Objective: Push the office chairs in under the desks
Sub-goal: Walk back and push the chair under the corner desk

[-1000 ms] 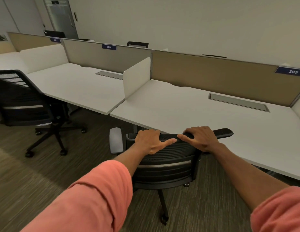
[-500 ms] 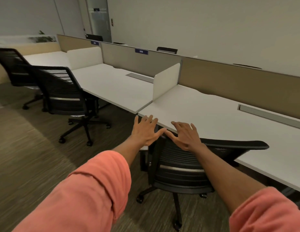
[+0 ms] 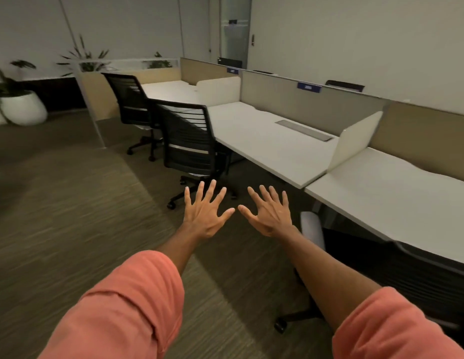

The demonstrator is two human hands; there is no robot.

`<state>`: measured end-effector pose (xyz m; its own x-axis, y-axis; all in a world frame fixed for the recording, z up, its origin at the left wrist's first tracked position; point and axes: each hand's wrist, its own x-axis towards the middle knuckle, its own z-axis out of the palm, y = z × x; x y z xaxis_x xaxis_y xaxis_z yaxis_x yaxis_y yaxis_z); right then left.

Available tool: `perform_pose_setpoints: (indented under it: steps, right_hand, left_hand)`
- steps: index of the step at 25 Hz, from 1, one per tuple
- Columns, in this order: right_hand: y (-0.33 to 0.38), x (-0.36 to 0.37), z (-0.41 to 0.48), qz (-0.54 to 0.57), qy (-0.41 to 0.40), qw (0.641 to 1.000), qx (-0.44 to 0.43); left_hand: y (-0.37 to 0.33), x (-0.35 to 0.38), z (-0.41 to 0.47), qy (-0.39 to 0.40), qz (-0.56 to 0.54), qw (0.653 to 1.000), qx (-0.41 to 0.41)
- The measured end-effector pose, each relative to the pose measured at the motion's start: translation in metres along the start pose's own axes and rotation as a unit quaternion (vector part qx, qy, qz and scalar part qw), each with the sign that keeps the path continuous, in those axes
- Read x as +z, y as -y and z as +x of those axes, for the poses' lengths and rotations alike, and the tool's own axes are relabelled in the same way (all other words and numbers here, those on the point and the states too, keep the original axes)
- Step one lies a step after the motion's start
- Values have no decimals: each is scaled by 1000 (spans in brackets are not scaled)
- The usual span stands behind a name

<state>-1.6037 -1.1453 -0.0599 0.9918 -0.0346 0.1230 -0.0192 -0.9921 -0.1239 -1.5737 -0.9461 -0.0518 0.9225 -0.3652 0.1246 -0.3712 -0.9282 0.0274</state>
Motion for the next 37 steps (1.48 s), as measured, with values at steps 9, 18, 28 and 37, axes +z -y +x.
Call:
perform_pose_setpoints:
  steps: [9,18,28,37]
  right_hand:
    - [181,51,100,13,57,992,-113]
    - [328,100,273,26,84,975,-204]
    - [475,152,461,32,100,958,-266]
    - [655,193,628,34,104,958,-266]
  left_hand:
    - [193,17,-10,21,2,990,-140]
    - [381,35,71,36,20,968,-246]
    - [556,46,181,56,15,946,-318]
    - [775,50,281,60,12,943,-328]
